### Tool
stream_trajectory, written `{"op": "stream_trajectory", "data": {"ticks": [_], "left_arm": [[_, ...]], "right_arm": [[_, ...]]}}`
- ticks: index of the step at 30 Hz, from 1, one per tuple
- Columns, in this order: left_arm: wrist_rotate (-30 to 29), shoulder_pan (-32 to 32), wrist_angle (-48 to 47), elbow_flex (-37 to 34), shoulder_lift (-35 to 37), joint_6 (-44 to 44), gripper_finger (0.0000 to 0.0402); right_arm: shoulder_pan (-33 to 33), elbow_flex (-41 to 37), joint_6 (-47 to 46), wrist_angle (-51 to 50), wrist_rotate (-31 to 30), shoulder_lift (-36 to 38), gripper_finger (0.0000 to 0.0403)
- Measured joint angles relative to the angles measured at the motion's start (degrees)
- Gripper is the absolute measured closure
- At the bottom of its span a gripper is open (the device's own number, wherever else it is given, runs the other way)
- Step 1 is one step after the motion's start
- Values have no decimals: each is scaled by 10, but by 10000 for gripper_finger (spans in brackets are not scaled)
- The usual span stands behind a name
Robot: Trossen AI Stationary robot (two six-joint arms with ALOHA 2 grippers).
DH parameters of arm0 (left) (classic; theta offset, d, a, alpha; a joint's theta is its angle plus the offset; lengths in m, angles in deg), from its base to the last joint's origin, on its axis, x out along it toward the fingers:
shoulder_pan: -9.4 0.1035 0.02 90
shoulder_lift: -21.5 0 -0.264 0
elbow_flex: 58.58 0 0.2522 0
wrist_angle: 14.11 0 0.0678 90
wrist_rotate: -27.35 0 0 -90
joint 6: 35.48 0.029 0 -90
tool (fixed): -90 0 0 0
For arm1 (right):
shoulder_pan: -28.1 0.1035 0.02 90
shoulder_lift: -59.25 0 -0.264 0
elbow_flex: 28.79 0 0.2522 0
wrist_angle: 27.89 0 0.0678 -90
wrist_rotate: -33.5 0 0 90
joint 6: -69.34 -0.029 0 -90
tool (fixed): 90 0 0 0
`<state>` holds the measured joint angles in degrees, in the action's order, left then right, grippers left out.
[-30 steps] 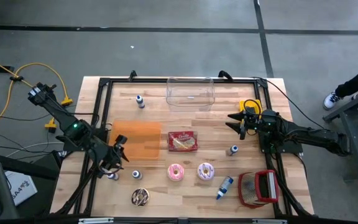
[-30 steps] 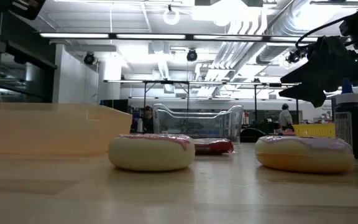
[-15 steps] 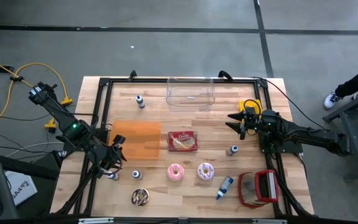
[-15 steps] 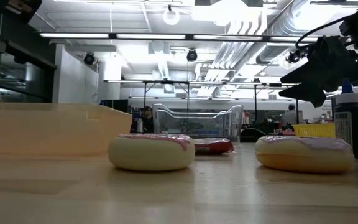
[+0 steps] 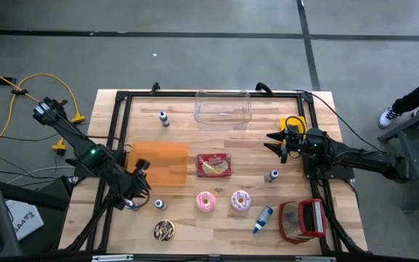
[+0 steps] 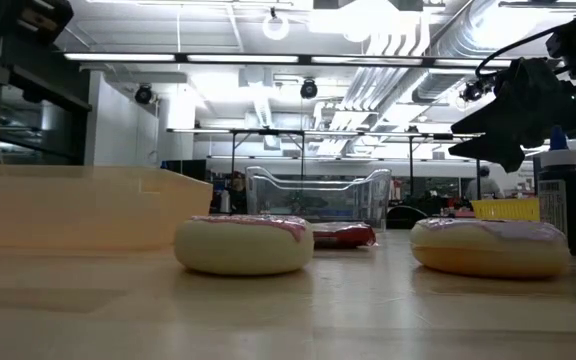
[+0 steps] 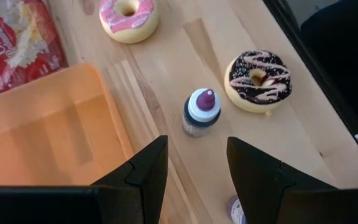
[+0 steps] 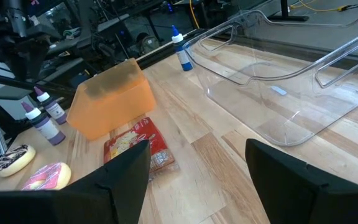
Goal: Pick & Place Food Item
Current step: Put the left violet food coloring bottle into the transparent bin
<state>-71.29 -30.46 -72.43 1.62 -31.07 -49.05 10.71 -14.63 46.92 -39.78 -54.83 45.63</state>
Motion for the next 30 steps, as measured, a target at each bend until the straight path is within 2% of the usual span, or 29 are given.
{"op": "stream_trajectory", "data": {"ticks": [5,13,22,30], "left_arm": [[1,0,-6,17,-37,0,243],[2,4,-84,103,-133,5,243],[37,35,-133,173,-227,28,243],[60,49,-133,180,-249,26,243]], "right_arm": [[0,0,0,0,0,0,152],[0,0,0,0,0,0,152],[0,0,0,0,0,0,152],[0,0,0,0,0,0,152]]}}
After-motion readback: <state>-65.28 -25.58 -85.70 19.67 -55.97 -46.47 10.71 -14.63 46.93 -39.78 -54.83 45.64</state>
